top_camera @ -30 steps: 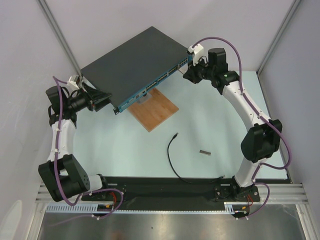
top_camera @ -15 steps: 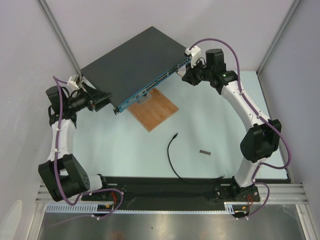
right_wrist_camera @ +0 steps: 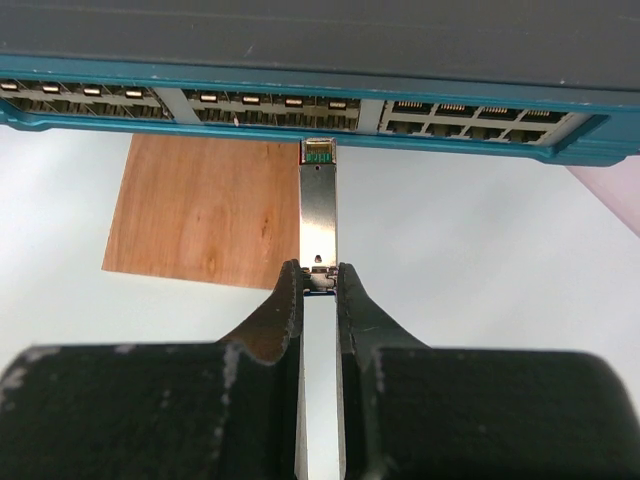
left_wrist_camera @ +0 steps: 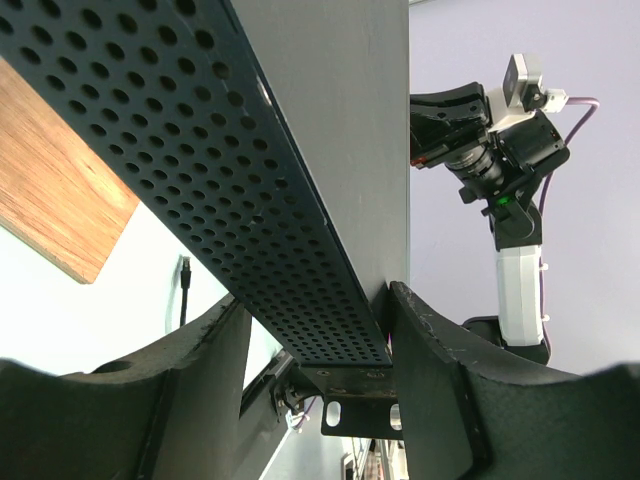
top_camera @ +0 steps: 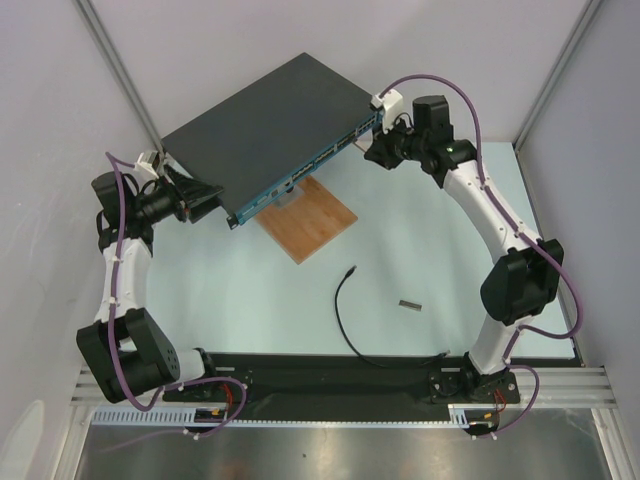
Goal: Insert the plug into the switch port
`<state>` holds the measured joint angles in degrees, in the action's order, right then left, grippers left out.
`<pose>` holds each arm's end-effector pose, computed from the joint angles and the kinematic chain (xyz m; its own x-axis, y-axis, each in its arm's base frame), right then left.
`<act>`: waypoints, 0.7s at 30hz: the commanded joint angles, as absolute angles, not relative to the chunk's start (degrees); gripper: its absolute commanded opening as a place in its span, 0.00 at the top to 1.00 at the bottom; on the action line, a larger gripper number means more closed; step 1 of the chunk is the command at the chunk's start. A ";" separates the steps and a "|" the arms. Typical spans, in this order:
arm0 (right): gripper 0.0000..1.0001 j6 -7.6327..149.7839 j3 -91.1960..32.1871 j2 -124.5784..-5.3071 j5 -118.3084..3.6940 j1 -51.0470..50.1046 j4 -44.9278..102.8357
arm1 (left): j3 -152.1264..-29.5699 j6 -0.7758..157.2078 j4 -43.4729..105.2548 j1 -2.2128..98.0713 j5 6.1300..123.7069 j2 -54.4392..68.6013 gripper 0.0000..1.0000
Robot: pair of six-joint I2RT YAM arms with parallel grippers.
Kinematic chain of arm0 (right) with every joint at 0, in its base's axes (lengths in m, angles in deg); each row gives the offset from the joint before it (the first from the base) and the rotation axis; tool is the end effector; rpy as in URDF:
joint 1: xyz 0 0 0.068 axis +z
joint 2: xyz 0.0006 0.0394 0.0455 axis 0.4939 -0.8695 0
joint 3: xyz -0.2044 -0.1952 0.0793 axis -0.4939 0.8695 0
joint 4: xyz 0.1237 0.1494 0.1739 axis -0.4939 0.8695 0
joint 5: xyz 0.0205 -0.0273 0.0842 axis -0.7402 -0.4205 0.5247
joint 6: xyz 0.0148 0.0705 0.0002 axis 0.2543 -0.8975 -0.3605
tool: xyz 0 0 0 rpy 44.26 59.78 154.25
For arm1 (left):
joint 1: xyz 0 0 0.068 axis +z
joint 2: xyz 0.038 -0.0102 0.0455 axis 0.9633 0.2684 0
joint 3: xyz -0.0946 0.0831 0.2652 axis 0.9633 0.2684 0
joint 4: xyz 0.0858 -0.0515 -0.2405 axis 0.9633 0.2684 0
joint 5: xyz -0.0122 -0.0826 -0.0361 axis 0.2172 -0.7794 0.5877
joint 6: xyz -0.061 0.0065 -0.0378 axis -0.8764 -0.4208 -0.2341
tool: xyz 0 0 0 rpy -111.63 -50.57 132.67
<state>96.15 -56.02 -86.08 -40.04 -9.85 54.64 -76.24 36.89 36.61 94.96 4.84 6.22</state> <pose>0.4047 0.1721 0.3953 -0.1894 -0.3699 -0.9096 -0.7592 0.6426 -0.1033 0.2861 0.0480 0.3408 -0.7453 -0.5935 -0.3037 0.1505 0.2941 -0.9439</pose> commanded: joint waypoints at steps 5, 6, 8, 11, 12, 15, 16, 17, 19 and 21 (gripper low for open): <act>1.00 95.38 -60.57 -86.43 -39.20 -10.61 53.58 | -77.83 41.72 32.20 91.66 9.19 7.96 1.00; 1.00 95.38 -60.83 -86.60 -39.28 -10.70 53.58 | -77.83 41.81 32.29 91.66 9.11 8.05 1.00; 1.00 95.29 -60.92 -86.87 -39.20 -10.70 53.50 | -77.92 41.81 32.29 91.66 9.11 8.05 1.00; 1.00 95.20 -61.10 -87.13 -39.11 -10.70 53.58 | -78.01 41.81 32.29 91.74 9.11 8.14 1.00; 1.00 95.12 -61.10 -87.22 -39.02 -10.70 53.50 | -78.01 41.81 32.29 91.66 9.19 8.23 1.00; 1.00 94.94 -60.92 -87.22 -38.67 -10.70 53.67 | -77.92 41.98 32.29 91.66 9.11 8.23 1.00; 1.00 94.94 -60.66 -87.13 -38.67 -10.70 53.76 | -77.92 41.98 32.29 91.66 9.11 8.23 1.00; 1.00 94.94 -60.48 -87.13 -38.67 -10.70 53.76 | -77.92 41.98 32.29 91.74 9.11 8.23 1.00; 1.00 94.85 -60.31 -87.05 -38.58 -10.70 53.76 | -78.00 41.98 32.20 91.66 9.11 8.32 1.00; 1.00 94.85 -60.31 -87.05 -38.58 -10.61 53.67 | -78.01 41.98 32.29 91.66 9.02 8.49 1.00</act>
<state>95.52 -58.47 -86.95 -39.71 -10.64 54.64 -76.26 36.91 36.61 94.96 4.82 6.22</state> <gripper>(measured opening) 0.103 0.580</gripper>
